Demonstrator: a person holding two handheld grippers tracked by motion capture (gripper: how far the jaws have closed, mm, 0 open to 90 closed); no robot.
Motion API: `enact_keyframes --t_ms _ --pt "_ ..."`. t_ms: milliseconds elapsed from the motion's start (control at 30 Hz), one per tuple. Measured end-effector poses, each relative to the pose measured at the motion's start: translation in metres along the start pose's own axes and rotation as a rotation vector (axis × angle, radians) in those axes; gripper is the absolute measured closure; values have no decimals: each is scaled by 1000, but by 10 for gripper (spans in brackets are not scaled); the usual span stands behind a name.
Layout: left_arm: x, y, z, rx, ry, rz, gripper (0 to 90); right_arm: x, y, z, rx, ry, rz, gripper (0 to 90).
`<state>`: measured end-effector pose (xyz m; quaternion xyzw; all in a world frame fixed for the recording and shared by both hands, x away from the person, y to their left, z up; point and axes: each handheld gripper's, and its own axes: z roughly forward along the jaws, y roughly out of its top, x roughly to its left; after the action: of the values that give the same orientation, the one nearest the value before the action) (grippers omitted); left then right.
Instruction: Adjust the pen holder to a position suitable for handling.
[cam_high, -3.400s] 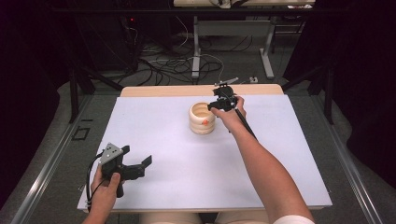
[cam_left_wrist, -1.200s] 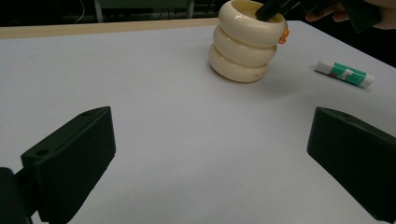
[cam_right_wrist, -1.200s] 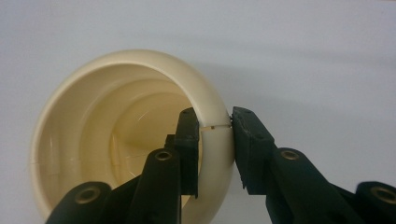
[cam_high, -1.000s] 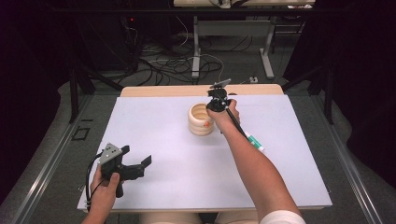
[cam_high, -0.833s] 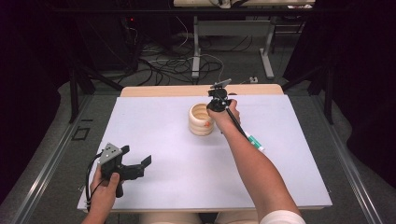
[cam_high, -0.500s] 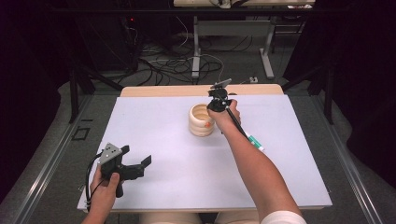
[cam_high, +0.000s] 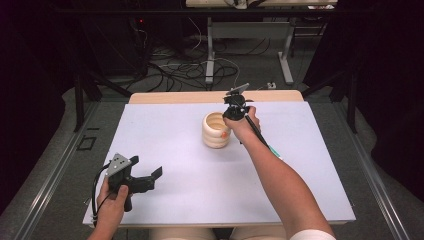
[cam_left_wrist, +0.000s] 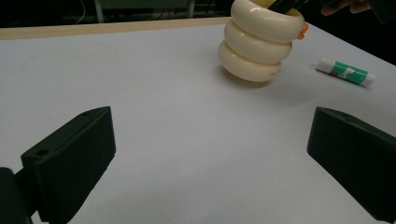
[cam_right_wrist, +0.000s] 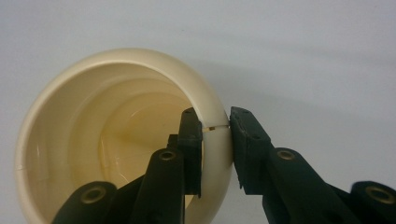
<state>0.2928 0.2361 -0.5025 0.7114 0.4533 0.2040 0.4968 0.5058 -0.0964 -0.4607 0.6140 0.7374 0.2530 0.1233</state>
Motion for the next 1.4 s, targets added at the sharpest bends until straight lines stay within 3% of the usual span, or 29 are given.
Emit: enact_keyframes --t_ms 333,433,467,767,800,833,1000,1300,1400 --pt "-1 0 0 0 4 -2 11 3 -7 -11 9 13 -47 746" --pt "-1 0 0 6 3 5 11 4 -11 -16 33 16 -56 747" --pt "-1 0 0 6 3 5 11 4 -13 -15 6 25 -58 747" --pt "-2 0 0 0 1 1 11 8 -20 -25 29 29 -102 747" --pt "-2 0 0 0 1 1 11 9 -21 -25 3 45 -103 747" --pt "-2 0 0 2 3 11 11 9 -21 -28 34 28 -119 747" --pt "-2 0 0 2 3 11 11 11 -29 -35 31 40 -131 747" --pt "-3 0 1 4 4 8 11 7 -41 -42 52 43 -154 747" --pt "-3 0 1 5 3 15 11 6 -44 -42 34 47 -162 747"
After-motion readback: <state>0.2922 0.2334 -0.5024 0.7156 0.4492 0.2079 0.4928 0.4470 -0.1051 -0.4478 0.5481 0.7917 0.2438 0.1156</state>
